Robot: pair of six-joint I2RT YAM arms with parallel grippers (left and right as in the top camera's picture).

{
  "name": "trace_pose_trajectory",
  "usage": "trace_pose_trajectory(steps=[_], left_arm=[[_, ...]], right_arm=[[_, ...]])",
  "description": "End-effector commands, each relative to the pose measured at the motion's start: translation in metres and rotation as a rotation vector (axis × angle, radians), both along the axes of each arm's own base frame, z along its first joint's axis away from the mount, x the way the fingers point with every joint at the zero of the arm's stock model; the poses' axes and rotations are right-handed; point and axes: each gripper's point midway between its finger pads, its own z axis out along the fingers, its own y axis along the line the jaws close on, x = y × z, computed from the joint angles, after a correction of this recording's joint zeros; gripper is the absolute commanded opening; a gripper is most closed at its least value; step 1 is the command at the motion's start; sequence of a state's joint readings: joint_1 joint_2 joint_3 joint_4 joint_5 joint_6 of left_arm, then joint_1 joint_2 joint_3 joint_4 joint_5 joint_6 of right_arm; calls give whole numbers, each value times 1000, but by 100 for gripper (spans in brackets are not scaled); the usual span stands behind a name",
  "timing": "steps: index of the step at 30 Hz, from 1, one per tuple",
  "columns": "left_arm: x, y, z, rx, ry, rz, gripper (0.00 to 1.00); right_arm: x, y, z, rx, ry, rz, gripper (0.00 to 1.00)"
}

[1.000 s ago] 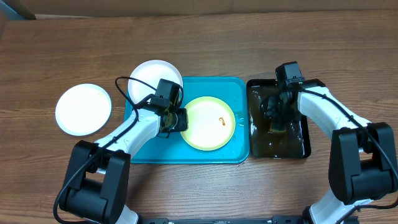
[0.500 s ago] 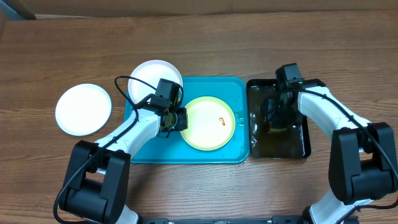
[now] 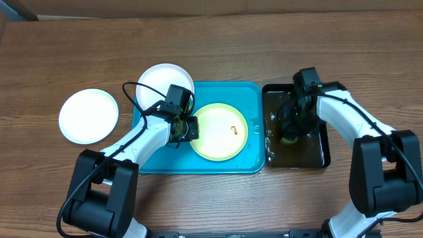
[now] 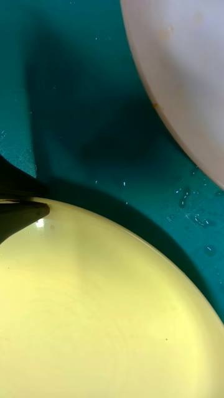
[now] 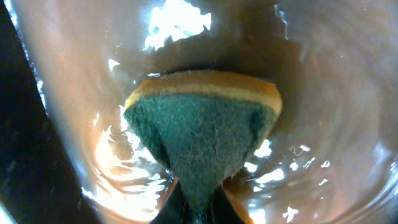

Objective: Clean dirty plates on tray and stack at the side
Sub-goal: 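Dip and rub the held sponge in the water with the right gripper, then lift the sponge and move it over the yellow plate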

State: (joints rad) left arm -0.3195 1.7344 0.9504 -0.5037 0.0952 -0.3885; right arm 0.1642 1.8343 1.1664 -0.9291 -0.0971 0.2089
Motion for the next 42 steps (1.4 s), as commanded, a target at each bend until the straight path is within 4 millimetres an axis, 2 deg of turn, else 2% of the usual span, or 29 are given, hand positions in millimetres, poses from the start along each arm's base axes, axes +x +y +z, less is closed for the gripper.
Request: trace_pose_trajectory(steps=[1, 7, 13, 18, 24, 27, 33, 35, 38, 42], left_arm=[[-5, 2, -5, 13, 20, -7, 4], [-6, 7, -6, 40, 23, 1, 4], [-7, 25, -7, 116, 28, 116, 4], [-8, 26, -8, 120, 32, 117, 4], [-5, 25, -7, 115, 25, 123, 4], [-6, 28, -7, 116, 31, 191, 4], [-7, 31, -8, 122, 35, 230, 4], [-7, 31, -8, 120, 37, 238, 4], [-8, 31, -8, 112, 44, 273, 4], [-8, 31, -8, 111, 43, 275, 4]], right_arm=[[24, -4, 34, -44, -64, 6, 4], [28, -30, 65, -245, -104, 15, 4], [29, -27, 68, -294, -125, 43, 4], [27, -8, 65, -180, -111, 50, 4], [30, -5, 66, -168, -123, 49, 4], [34, -5, 68, -171, -137, 69, 4], [44, -19, 96, -265, -174, 52, 4], [46, -30, 104, -341, -187, 10, 4], [43, -36, 106, -408, -189, -3, 4], [43, -32, 109, -454, -205, 27, 4]])
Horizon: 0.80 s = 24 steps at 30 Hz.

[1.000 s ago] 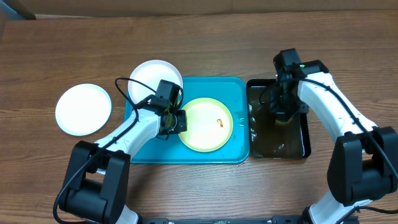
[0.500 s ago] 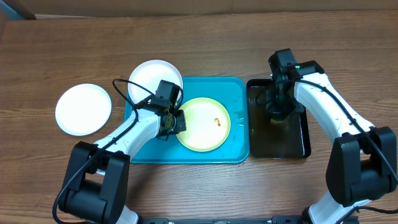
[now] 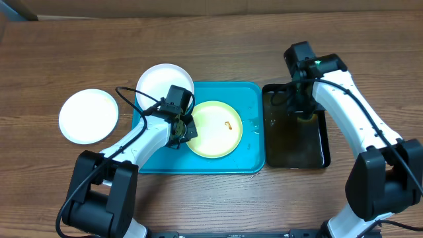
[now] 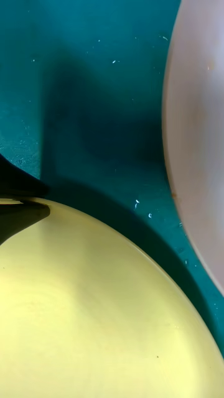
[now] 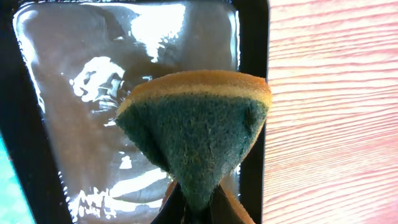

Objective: Clean dirty plates on tray and stack at the side
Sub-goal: 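Lift the sponge and move it over the yellow plate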

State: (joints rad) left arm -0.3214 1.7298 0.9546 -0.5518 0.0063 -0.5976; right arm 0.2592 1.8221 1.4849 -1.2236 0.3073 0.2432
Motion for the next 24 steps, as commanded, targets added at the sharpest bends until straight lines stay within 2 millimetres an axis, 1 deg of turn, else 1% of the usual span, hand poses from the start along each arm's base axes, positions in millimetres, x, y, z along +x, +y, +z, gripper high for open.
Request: trace_pose_trajectory(steps=[1, 3, 4, 5, 7, 10, 13, 14, 16, 18, 21, 24], left_arm=[[-3, 14, -6, 65, 9, 51, 4], [-3, 13, -6, 61, 9, 50, 4], [-2, 13, -6, 61, 8, 50, 4], [-2, 13, -6, 61, 7, 51, 4], [-2, 13, -6, 60, 6, 50, 4], [-2, 13, -6, 60, 6, 50, 4], [-2, 12, -6, 55, 6, 49, 4], [-2, 12, -6, 55, 5, 49, 4], [-2, 12, -6, 55, 5, 49, 4], [-2, 12, -6, 55, 5, 49, 4], [-2, 12, -6, 56, 6, 48, 4], [-2, 12, -6, 55, 5, 48, 4]], right_arm=[[8, 1, 21, -65, -86, 14, 4], [7, 17, 19, -24, -73, 69, 4], [5, 30, 17, 15, -59, 116, 4], [4, 37, 17, 32, -57, 136, 4], [4, 58, 16, 75, -63, 192, 4], [7, 99, 17, 161, -104, 270, 4], [12, 134, 22, 210, -169, 342, 4], [13, 149, 24, 224, -200, 374, 4], [14, 168, 25, 231, -241, 415, 4], [13, 182, 22, 208, -269, 450, 4], [10, 195, 12, 138, -294, 490, 4], [8, 195, 0, 32, -303, 509, 4]])
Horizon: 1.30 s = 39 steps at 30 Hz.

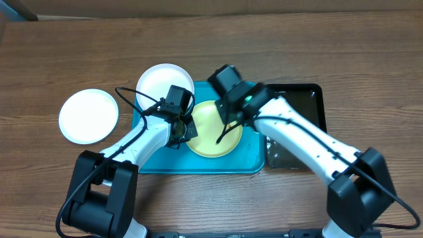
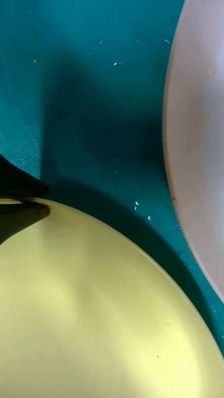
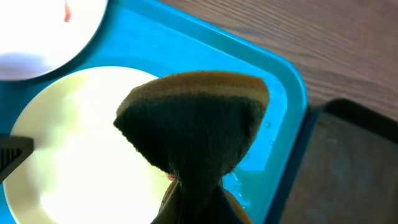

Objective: Clean dirty plates on tray and stack at the side
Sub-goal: 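Lift the sponge and move it over the yellow plate, then scrub the yellow plate held by the left gripper with the sponge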

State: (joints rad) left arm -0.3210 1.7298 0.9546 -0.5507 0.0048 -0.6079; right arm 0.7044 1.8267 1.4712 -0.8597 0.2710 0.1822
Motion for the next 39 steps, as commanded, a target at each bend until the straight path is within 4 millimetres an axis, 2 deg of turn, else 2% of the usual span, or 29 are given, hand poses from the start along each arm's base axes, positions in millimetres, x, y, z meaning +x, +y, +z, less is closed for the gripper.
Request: trace_pose_trajectory(steps=[1, 7, 14, 22, 27, 39], left_arm=[[-2, 12, -6, 57, 6, 38, 4], [-2, 12, -6, 56, 6, 38, 4], [-2, 12, -6, 57, 6, 35, 4], [-2, 12, -6, 56, 7, 34, 4], [-3, 12, -6, 57, 10, 34, 4], [-3, 12, -6, 57, 10, 34, 4]], right_arm=[[3, -12, -18, -167, -61, -22, 4], [-2, -12, -57, -230, -8, -9, 4], [0, -8, -86, -247, 22, -8, 4], [-3, -11, -108, -265, 63, -27, 4], [-15, 2, -120, -184, 146, 3, 4], [-44, 24, -128, -39, 323, 57, 4]])
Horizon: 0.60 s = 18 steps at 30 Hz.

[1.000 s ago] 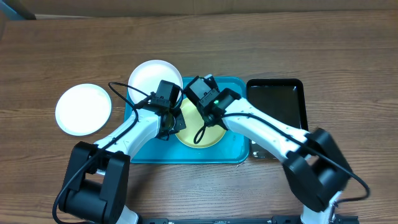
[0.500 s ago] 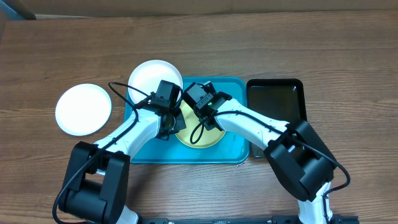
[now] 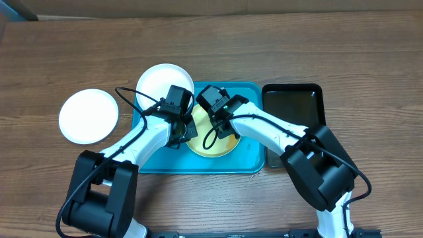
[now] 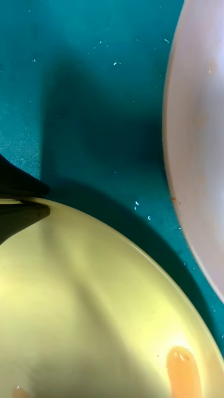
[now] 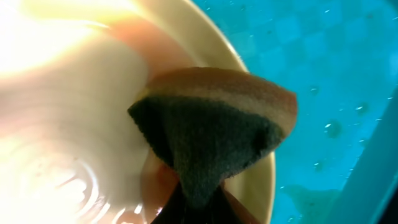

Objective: Clean dirty plates on tray and stack at the side
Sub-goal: 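Scrub the yellow plate held by the left gripper with the sponge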

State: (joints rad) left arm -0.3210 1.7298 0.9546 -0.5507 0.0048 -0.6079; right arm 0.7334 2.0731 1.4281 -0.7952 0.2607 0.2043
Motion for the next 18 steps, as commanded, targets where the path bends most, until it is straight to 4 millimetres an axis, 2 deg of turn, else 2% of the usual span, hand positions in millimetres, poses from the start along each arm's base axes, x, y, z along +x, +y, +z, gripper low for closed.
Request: trace_pose_trajectory(steps=[1, 7, 11, 16, 18], left_arm=[[-3, 12, -6, 57, 10, 34, 4], [-3, 12, -6, 57, 10, 34, 4], [-3, 12, -6, 57, 10, 34, 4], [-3, 12, -6, 56, 9, 34, 4], [-3, 12, -6, 56, 9, 34, 5]], right_arm=[[-30, 20, -18, 104, 160, 30, 4], [-38, 28, -18, 182, 230, 31, 4], [-39, 37, -11, 266, 277, 33, 4], [-33, 51, 17, 395, 296, 69, 4], [-30, 56, 38, 476, 296, 103, 4]])
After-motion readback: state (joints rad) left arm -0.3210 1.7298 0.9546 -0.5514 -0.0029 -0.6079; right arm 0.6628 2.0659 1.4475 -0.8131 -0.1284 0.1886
